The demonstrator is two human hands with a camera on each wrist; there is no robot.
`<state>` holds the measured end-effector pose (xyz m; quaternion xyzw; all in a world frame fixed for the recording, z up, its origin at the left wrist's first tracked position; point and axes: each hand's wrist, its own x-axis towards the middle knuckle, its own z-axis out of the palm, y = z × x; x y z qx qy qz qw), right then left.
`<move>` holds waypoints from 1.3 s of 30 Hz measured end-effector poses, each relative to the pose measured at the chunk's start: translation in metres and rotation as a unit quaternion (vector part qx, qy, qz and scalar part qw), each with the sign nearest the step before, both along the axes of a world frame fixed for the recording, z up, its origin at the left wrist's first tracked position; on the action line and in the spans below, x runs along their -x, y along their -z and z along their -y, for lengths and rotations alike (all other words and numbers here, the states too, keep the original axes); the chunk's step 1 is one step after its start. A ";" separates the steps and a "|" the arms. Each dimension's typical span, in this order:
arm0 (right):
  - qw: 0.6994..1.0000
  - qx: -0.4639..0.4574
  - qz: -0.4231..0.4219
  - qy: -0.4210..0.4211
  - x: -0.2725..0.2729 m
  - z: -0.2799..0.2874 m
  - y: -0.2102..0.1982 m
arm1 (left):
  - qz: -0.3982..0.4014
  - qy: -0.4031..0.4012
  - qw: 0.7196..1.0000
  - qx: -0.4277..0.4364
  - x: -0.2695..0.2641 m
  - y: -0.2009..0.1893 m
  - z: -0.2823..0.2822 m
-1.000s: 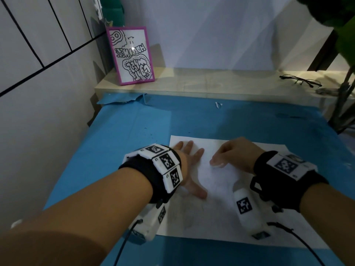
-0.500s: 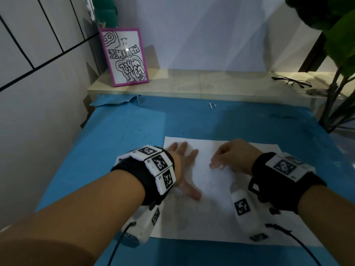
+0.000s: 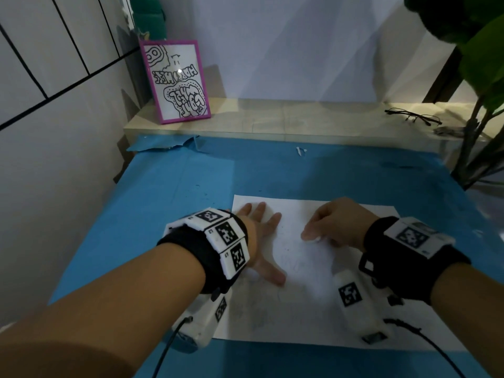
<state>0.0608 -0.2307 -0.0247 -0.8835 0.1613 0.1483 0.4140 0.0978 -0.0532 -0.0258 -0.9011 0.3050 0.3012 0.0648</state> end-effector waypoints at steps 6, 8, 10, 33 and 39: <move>0.999 0.023 0.027 -0.018 0.003 -0.004 0.002 | -0.002 0.003 1.000 -0.005 0.000 0.000 0.001; 0.998 0.036 0.039 -0.040 0.005 -0.011 0.003 | 0.001 0.004 1.000 -0.006 0.000 0.000 0.000; 0.996 0.035 0.023 -0.073 0.007 -0.017 0.003 | 0.005 0.006 1.000 -0.007 0.001 0.000 0.000; 0.970 0.162 0.067 -0.166 -0.013 -0.038 0.002 | 0.028 -0.006 0.999 0.031 -0.005 0.014 -0.005; 0.966 0.170 0.071 -0.180 -0.015 -0.039 0.000 | 0.044 -0.005 0.998 0.043 -0.002 0.013 -0.004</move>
